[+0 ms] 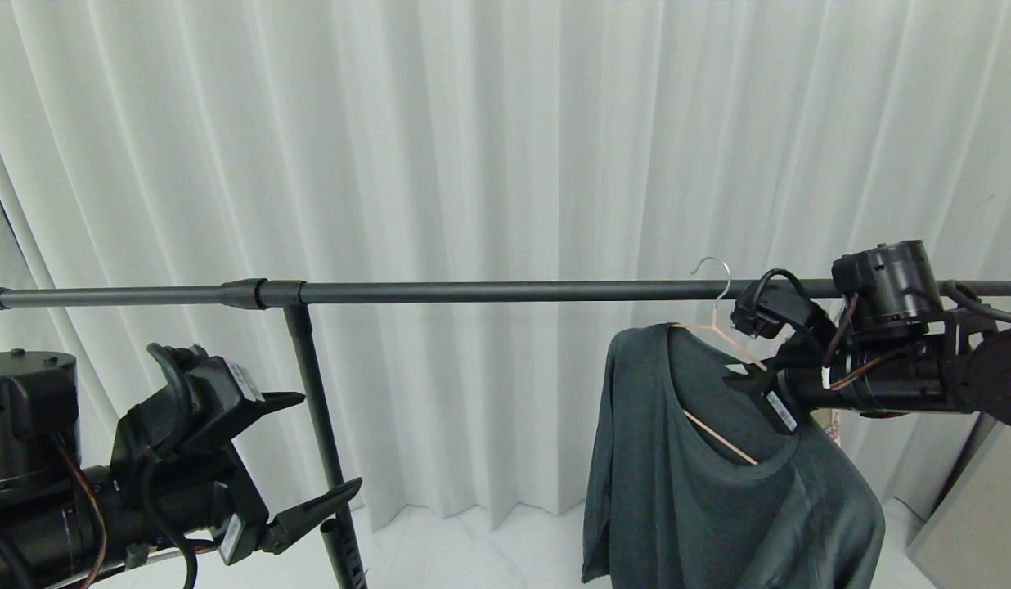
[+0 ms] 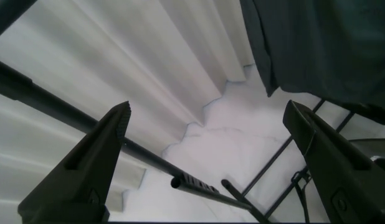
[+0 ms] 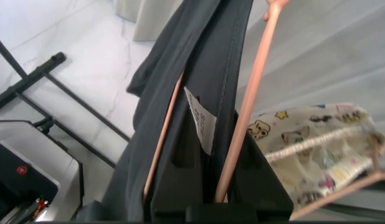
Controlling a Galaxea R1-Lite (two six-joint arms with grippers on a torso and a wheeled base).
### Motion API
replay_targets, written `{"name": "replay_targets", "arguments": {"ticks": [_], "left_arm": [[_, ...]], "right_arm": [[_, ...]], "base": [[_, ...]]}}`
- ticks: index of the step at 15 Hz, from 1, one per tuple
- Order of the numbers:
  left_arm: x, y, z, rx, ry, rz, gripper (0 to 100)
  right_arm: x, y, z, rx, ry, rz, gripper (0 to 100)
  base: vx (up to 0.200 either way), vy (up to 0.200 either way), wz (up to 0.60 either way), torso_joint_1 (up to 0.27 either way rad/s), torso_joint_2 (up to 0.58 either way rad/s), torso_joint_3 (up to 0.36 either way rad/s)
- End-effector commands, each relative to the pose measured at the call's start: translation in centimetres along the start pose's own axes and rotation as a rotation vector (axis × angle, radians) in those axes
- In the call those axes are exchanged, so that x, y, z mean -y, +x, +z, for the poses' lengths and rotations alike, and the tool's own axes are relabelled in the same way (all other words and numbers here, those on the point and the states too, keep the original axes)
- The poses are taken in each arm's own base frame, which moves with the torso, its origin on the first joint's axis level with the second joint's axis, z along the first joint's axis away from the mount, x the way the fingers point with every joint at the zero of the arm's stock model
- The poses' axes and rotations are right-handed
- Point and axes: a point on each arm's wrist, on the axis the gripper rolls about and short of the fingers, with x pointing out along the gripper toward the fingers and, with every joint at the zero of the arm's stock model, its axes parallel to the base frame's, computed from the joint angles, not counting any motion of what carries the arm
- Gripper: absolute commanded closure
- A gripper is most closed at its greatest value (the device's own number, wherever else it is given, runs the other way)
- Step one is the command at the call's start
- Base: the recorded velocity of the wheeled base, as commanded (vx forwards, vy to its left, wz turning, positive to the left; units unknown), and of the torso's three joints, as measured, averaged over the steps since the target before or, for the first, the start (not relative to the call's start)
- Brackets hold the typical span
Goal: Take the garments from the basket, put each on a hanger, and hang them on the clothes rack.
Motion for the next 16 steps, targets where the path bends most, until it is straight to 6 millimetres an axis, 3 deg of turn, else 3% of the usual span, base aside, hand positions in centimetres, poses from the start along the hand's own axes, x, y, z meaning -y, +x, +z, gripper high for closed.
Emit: {"name": "replay_targets", "arguments": {"ticks": [1,9,10,14,16], "left_arm": [[0.2,-0.1,-0.1,-0.002,-0.001,-0.001,0],[0.2,-0.2,-0.2,-0.001,-0.001,0.001,0],[0.2,-0.2,-0.2,-0.001,-0.001,0.001,0],[-0.5,-0.9,-0.5,-0.012,-0.018,0.06,0],[-1.0,-1.9,-1.0,-0.024,-0.039,0.126,0]], "right_arm": [[0.1,1.4,-0.1,-0.026,0.002,0.012,100],[-0.6,2.0,-0.1,-0.047,-0.01,0.013,100],[-0.5,1.8,0.0,-0.041,-0.011,0.008,0],[-0.5,-1.8,0.9,0.041,-0.002,-0.033,0],[-1.1,-5.9,1.5,0.138,0.059,-0.057,0]], "base": [[0.0,0.0,0.0,0.0,0.0,0.0],[0.0,0.0,0.0,0.0,0.0,0.0],[0.0,0.0,0.0,0.0,0.0,0.0],[0.0,0.0,0.0,0.0,0.0,0.0],[0.0,0.0,0.0,0.0,0.0,0.0]]}}
